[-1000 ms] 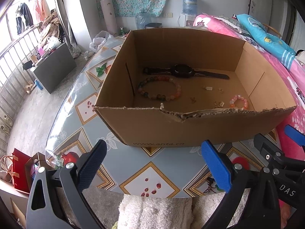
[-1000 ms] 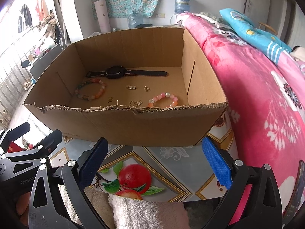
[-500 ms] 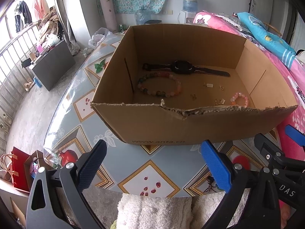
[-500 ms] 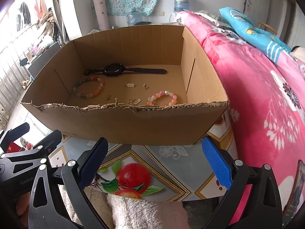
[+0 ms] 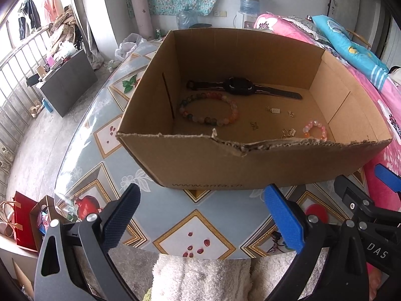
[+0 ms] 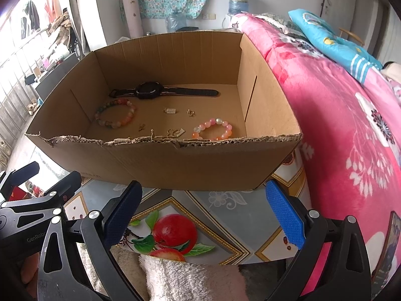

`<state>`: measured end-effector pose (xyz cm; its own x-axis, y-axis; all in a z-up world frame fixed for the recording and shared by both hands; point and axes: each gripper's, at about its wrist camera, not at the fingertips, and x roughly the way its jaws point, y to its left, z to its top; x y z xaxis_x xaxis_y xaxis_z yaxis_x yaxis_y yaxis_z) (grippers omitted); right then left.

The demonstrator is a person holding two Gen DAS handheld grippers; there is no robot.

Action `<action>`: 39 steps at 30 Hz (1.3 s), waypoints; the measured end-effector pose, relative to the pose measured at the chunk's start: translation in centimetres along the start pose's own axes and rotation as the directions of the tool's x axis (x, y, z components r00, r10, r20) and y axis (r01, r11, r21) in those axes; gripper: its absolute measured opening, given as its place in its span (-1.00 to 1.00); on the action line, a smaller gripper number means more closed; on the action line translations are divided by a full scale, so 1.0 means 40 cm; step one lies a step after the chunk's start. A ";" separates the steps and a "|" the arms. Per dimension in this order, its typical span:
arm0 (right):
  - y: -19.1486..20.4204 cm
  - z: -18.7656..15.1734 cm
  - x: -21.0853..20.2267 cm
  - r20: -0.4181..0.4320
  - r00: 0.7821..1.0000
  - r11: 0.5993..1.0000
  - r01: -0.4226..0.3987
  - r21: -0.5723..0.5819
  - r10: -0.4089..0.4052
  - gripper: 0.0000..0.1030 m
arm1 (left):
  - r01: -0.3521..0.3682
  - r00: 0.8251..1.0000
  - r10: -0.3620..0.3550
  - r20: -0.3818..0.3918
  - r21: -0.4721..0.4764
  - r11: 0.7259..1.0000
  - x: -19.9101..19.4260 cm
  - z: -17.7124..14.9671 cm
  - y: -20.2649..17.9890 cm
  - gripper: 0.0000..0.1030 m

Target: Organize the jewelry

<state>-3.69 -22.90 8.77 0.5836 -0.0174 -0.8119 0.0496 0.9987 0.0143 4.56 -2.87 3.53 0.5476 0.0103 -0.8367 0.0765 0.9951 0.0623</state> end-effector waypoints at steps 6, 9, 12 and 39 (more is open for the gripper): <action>0.000 0.000 0.001 0.000 1.000 1.000 0.000 0.000 0.000 0.84 | 0.003 1.000 -0.003 -0.001 -0.003 1.000 0.002 -0.001 0.000 0.88; 0.000 0.000 0.001 -0.001 1.000 1.000 0.001 0.000 -0.001 0.84 | 0.003 1.000 -0.003 -0.002 -0.003 1.000 0.002 -0.002 0.000 0.88; 0.000 0.000 0.001 -0.001 1.000 1.000 0.001 0.000 -0.001 0.84 | 0.003 1.000 -0.003 -0.001 -0.003 1.000 0.002 -0.002 -0.001 0.89; -0.009 -0.001 0.004 -0.002 1.000 1.000 0.003 0.002 -0.003 0.84 | 0.004 1.000 -0.004 -0.002 -0.004 1.000 0.001 0.000 0.002 0.88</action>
<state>-3.67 -23.25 8.62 0.5819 -0.0199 -0.8130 0.0529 0.9985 0.0134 4.57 -2.81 3.48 0.5454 0.0066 -0.8382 0.0754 0.9955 0.0569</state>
